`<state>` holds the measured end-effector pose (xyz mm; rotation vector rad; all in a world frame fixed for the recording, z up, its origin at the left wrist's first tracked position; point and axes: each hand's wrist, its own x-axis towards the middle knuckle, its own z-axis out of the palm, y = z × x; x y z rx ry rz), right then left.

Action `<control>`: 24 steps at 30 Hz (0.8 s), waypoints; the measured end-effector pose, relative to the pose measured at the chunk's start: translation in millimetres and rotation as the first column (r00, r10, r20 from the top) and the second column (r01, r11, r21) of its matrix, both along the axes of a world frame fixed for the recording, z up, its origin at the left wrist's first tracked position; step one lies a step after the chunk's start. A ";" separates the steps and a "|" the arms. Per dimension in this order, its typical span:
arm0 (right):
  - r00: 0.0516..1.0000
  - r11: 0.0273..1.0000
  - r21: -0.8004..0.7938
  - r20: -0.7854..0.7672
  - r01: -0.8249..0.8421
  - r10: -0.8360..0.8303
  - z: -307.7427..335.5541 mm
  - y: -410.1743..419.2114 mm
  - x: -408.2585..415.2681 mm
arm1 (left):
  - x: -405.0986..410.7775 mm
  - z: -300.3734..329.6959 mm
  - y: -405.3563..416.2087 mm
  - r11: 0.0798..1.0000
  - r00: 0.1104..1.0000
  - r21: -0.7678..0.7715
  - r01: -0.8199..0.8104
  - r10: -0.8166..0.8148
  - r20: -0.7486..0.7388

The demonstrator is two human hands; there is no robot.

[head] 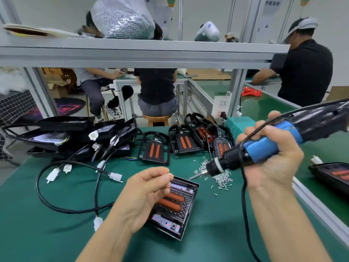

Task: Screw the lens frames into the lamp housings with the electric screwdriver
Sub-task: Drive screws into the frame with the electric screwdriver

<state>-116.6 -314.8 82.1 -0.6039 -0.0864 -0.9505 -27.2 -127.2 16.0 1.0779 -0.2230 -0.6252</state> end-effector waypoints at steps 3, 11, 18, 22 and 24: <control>1.000 0.999 0.041 -0.007 -0.030 0.030 2.4 20.4 13.9 | -1.3 -2.9 5.7 1.000 1.000 0.010 -0.007 0.007 -0.021; 0.998 0.997 0.028 0.005 -0.069 0.068 0.7 35.3 27.1 | -1.6 -6.3 10.8 1.000 0.999 -0.008 -0.022 0.022 -0.025; 0.998 0.998 0.002 0.005 -0.057 0.057 0.7 33.9 25.3 | -3.5 -9.9 10.0 0.999 0.999 -0.042 0.001 -0.003 -0.039; 0.999 0.999 -0.001 0.007 -0.049 0.049 0.5 33.7 25.2 | -5.4 -9.9 7.8 0.999 0.999 -0.040 -0.002 0.000 -0.043; 0.999 0.999 0.001 0.009 -0.047 0.047 0.7 33.7 25.2 | -6.2 -9.5 6.9 0.999 0.999 -0.037 -0.012 0.010 -0.043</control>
